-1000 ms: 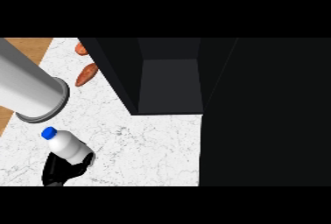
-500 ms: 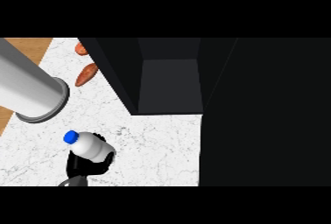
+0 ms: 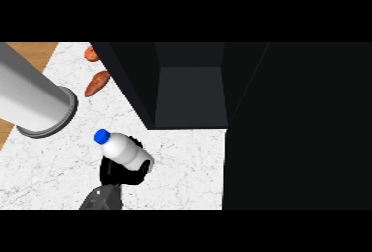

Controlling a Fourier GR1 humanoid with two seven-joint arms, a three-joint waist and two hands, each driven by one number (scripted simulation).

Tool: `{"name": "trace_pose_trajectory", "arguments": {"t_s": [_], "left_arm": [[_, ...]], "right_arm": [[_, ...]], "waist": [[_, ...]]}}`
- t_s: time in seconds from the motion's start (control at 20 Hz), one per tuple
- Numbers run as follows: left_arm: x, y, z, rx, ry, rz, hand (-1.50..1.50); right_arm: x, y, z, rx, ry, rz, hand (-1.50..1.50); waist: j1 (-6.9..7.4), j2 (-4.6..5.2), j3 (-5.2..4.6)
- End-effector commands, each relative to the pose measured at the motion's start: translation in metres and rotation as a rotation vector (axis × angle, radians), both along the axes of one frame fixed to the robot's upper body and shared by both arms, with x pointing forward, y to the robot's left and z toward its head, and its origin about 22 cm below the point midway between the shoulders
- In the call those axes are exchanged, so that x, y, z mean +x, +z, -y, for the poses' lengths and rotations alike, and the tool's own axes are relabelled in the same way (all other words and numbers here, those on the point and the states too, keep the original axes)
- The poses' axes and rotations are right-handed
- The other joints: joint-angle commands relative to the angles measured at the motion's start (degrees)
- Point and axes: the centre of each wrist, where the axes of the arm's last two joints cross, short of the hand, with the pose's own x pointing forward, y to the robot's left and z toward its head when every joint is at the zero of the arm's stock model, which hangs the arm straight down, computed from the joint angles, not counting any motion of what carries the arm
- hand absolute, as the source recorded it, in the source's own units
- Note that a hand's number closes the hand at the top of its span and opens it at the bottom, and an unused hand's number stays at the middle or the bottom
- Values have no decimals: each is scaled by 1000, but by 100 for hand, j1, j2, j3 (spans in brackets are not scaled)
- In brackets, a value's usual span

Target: Pick up the bottled water, place it into the cabinet and close the cabinet

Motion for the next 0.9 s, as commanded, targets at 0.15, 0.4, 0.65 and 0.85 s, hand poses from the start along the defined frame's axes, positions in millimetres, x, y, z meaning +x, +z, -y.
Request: {"name": "trace_pose_trajectory", "arguments": {"t_s": [0.15,0.4,0.65,0.85], "left_arm": [[35,52,50,3,-52,21,150],[47,84,65,125,-29,70,150],[58,120,113,184,-33,107,150],[81,145,132,218,-19,79,150]], "right_arm": [[-3,19,-2,37,-2,42,-150],[-9,14,0,37,-11,34,-150],[-4,10,0,26,1,27,-150],[0,6,16,37,-8,72,-150]], "waist": [[-9,4,-4],[-1,-3,-1],[-61,22,-7],[-92,37,-3]]}}
